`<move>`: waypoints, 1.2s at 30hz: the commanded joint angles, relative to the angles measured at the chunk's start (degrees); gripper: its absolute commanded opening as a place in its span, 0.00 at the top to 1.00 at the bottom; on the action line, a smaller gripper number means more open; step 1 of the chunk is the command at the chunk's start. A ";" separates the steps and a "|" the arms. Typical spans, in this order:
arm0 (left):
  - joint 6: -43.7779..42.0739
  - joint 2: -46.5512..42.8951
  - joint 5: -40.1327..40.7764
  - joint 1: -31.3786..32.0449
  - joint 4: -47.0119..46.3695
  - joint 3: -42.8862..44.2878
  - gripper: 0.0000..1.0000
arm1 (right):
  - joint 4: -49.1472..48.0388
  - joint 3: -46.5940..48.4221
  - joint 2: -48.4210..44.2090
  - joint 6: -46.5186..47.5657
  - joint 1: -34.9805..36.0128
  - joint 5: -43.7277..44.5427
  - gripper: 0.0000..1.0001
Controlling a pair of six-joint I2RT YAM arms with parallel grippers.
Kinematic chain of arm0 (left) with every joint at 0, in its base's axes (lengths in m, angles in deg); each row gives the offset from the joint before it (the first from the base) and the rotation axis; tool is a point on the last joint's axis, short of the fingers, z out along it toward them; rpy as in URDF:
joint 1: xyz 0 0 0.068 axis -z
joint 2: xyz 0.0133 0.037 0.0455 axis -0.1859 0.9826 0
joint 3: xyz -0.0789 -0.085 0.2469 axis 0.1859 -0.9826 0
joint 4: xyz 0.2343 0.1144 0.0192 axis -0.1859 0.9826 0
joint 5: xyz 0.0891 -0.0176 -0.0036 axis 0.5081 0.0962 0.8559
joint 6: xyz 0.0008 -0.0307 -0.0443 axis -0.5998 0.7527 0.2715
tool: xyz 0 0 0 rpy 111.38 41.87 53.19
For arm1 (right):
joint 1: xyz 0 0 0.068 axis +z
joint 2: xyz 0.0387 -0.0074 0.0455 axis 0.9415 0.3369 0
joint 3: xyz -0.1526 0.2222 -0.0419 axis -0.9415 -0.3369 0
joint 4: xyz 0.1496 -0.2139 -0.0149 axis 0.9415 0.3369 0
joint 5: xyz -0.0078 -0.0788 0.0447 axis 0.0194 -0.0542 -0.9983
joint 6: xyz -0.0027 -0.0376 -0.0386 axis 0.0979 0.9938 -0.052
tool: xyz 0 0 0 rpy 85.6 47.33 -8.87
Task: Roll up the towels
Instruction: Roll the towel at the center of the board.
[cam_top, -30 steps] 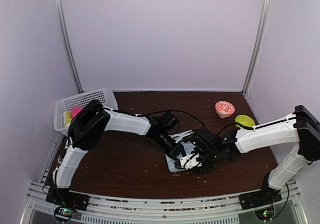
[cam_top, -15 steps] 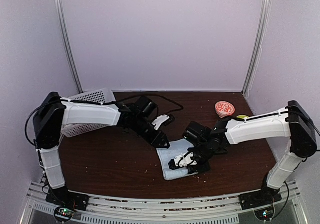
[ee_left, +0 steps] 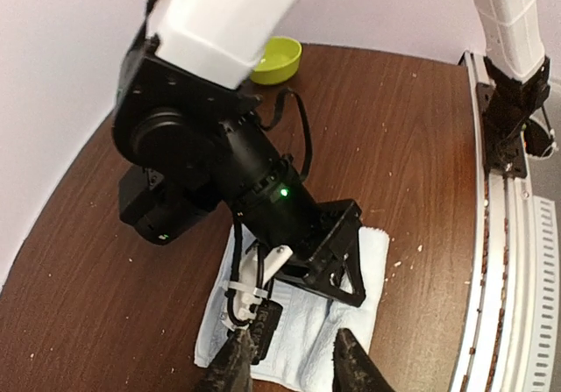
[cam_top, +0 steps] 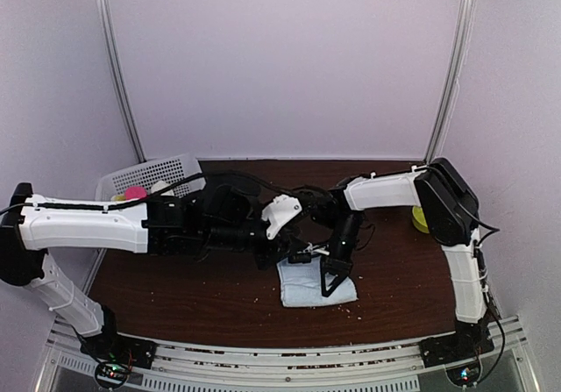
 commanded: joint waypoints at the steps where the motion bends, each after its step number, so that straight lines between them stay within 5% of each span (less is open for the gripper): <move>1: -7.36 8.02 -1.27 2.29 3.07 3.14 0.69 | 0.92 2.79 8.83 1.33 -1.67 3.68 0.87; 13: -12.75 26.10 0.18 4.42 9.35 10.71 0.58 | 0.95 2.69 10.95 1.03 -2.38 2.71 0.86; 29: -15.76 34.68 12.91 7.15 7.28 11.95 0.60 | 1.34 2.35 10.50 1.73 -2.38 0.71 0.86; 36: -15.08 35.80 9.94 7.16 8.37 12.10 0.88 | 4.76 5.14 7.86 3.41 -2.58 -0.82 0.79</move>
